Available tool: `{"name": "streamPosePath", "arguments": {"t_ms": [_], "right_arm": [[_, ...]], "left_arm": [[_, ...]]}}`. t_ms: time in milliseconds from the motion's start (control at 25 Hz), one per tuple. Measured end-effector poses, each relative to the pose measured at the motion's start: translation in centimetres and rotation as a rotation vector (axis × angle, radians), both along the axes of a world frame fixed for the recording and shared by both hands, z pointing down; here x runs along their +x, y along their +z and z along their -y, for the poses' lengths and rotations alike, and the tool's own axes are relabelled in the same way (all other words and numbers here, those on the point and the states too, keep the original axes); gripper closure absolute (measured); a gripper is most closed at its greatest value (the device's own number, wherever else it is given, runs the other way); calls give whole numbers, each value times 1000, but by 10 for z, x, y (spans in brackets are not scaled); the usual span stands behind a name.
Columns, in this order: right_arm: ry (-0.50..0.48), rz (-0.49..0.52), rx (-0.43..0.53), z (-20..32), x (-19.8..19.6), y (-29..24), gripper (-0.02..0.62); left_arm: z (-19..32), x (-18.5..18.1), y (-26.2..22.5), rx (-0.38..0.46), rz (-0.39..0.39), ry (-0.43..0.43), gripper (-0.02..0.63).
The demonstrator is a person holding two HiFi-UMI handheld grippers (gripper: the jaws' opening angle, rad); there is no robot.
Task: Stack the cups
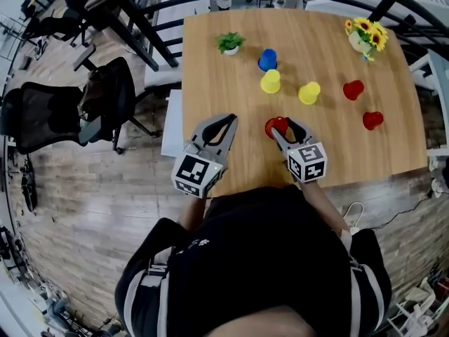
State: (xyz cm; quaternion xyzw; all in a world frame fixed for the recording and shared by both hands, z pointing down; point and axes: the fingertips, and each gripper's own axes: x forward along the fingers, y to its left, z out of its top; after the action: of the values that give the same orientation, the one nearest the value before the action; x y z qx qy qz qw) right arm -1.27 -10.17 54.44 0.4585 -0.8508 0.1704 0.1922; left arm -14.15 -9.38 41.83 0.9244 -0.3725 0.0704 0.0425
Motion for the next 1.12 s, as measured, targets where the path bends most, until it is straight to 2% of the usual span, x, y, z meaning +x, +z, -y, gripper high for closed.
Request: {"name": "streamPosePath", "arguments": {"t_ms": [400, 520, 720, 920, 1120], "right_arm": [[56, -2, -9, -15, 15, 13, 374], [55, 15, 8, -14, 14, 8, 333], [70, 50, 80, 2, 24, -20, 331], [211, 24, 132, 47, 73, -30, 332], [305, -6, 115, 80, 112, -22, 336]], "left_arm": [[-5, 20, 0, -3, 17, 55, 588], [-3, 19, 1, -6, 21, 46, 588], [1, 15, 2, -15, 21, 30, 588], [4, 8, 10, -37, 26, 8, 588], [10, 0, 15, -59, 33, -23, 588]]}}
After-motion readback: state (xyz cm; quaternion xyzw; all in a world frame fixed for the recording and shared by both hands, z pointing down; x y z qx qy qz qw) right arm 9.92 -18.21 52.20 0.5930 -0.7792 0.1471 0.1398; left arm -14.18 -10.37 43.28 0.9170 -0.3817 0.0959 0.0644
